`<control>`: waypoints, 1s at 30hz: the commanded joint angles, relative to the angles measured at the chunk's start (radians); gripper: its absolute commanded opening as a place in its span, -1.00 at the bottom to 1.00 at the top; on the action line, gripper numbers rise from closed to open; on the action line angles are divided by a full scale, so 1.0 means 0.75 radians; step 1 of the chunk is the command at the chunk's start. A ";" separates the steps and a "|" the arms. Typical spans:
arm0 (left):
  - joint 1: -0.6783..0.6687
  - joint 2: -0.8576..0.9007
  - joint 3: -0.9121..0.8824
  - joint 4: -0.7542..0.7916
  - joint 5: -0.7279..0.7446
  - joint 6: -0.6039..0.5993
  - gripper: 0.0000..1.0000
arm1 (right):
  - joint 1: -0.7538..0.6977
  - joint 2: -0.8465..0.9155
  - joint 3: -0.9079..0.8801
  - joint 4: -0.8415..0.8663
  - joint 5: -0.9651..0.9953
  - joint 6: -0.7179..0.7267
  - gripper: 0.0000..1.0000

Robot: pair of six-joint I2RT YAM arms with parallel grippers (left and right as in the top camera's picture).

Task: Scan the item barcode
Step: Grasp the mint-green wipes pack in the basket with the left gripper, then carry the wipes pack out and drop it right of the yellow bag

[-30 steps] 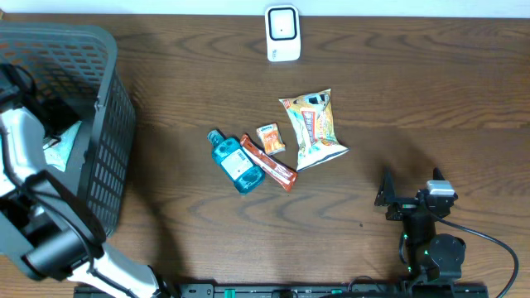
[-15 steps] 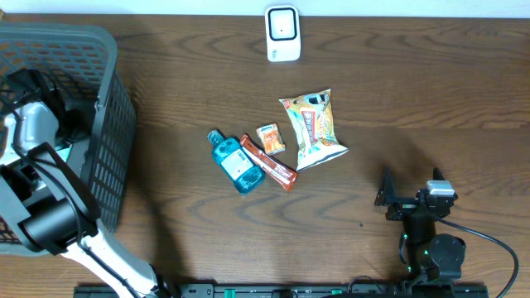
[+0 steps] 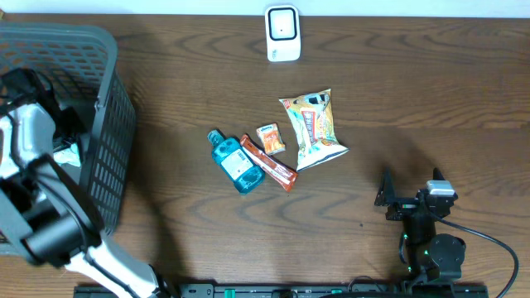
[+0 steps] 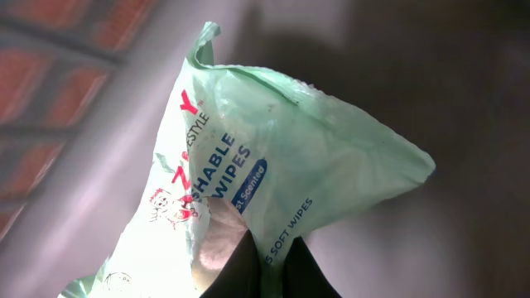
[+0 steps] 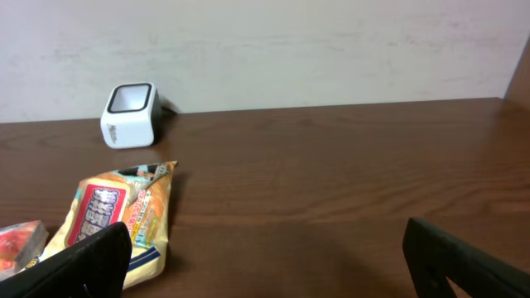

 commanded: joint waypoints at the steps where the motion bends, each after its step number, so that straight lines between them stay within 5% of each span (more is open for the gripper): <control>1: -0.004 -0.275 0.018 -0.010 0.026 -0.121 -0.85 | -0.012 -0.006 -0.001 -0.004 0.012 -0.015 0.98; 5: -0.005 -0.673 0.018 -0.058 0.089 -0.373 -0.85 | -0.012 -0.006 -0.001 -0.004 0.011 -0.015 0.99; 12: -0.218 -1.026 0.017 -0.062 0.749 -0.461 -0.85 | -0.012 -0.006 -0.001 -0.004 0.011 -0.015 0.98; 18: -0.836 -1.076 0.010 -0.069 0.610 -0.444 -0.85 | -0.012 -0.006 -0.001 -0.004 0.011 -0.015 0.99; 21: -1.264 -0.969 -0.032 -0.066 0.292 -0.448 -0.85 | -0.012 -0.006 -0.001 -0.004 0.011 -0.015 0.99; 27: -1.698 -0.601 -0.042 0.144 0.248 -0.417 -0.85 | -0.012 -0.006 -0.001 -0.004 0.011 -0.015 0.98; 30: -1.777 -0.423 -0.042 0.296 0.250 -0.413 -0.85 | -0.012 -0.006 -0.001 -0.004 0.011 -0.015 0.99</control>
